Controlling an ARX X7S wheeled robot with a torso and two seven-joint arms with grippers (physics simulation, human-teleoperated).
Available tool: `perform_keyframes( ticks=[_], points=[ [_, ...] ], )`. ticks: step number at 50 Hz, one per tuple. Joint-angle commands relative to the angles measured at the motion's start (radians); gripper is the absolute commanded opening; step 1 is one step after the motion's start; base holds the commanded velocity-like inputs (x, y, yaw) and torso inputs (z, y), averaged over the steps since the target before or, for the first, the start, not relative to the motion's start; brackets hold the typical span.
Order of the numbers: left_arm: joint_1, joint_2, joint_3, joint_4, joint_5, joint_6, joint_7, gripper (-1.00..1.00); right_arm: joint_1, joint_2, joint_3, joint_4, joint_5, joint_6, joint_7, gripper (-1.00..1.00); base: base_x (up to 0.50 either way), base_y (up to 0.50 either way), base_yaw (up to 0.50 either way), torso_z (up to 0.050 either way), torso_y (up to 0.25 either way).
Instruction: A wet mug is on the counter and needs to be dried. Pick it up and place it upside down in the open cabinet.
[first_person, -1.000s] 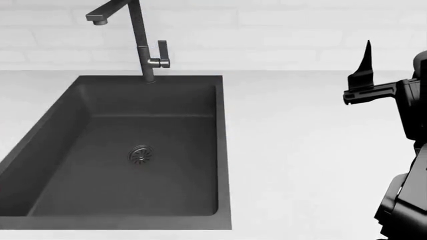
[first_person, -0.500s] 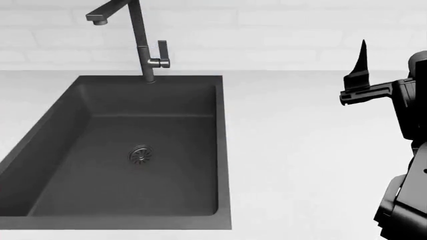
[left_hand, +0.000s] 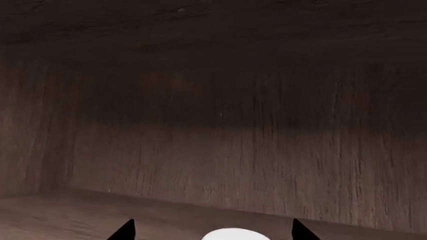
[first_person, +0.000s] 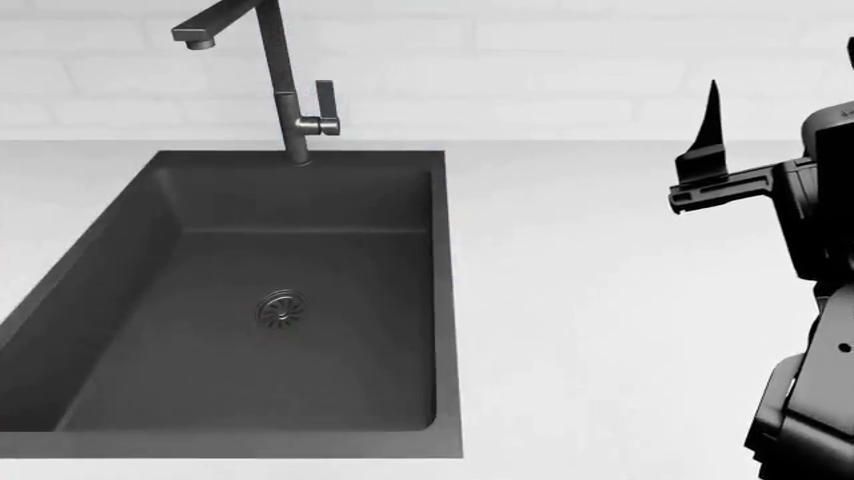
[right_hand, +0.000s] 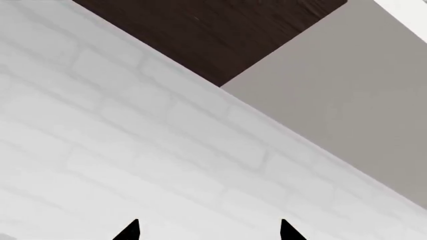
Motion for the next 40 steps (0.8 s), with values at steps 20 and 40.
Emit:
perform_keyframes(
  ticks=[20,40],
  points=[
    [0.209,-0.097,-0.208,1.31,-0.526,-1.082,-0.118,1.0,-0.014,0.01,-0.02,0.015,0.022,-0.019,0.025,1.0,0.0,0.0,0.0,0.0,0.0],
    [0.303,-0.198,-0.219,1.312,-2.013,-0.927,-1.193,1.0,-0.016,0.018,-0.029,0.012,0.03,-0.012,0.033,1.0,0.0,0.0,0.0,0.0,0.0]
  ],
)
